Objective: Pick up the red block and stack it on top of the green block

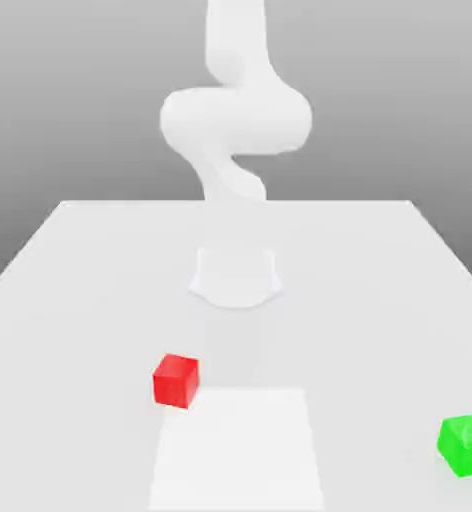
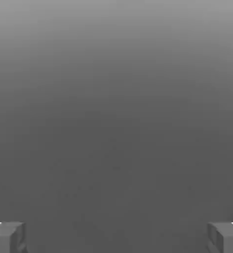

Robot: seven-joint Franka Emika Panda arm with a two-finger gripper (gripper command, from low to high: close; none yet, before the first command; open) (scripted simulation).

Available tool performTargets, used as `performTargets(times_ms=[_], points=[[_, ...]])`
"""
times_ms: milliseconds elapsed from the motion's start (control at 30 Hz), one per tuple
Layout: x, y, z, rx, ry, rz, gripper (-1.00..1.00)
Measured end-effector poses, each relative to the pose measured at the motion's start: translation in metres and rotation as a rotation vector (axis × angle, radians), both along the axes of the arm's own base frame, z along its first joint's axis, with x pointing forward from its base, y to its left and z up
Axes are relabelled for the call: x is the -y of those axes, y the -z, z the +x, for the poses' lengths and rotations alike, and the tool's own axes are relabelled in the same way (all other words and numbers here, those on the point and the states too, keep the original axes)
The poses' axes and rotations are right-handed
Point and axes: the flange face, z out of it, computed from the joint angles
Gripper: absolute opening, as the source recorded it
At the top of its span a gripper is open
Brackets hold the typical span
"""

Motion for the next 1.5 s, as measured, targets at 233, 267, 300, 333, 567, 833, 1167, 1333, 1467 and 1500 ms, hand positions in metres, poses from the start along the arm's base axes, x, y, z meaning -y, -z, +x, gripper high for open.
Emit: performTargets(times_ms=[233,267,300,333,567,833,1167,1333,1467,1500], points=[[0.034,0.174,0.038,-0.258,0.090,0.010,0.00],[0.039,0.199,0.038,-0.295,0.103,0.014,0.00],[0.044,0.225,0.035,-0.334,0.116,0.020,0.00],[0.049,0.250,0.031,-0.372,0.129,0.027,0.00],[0.075,0.428,-0.037,-0.656,0.227,0.101,0.00],[0.078,0.514,-0.058,-0.715,0.248,0.117,-1.00],[0.079,0.488,-0.056,-0.715,0.250,0.118,-1.00],[0.070,0.454,-0.050,-0.718,0.222,0.107,-1.00],[-0.005,0.444,0.000,-0.730,0.017,0.027,-1.00],[-0.027,0.442,0.011,-0.732,-0.035,0.006,-1.00]])
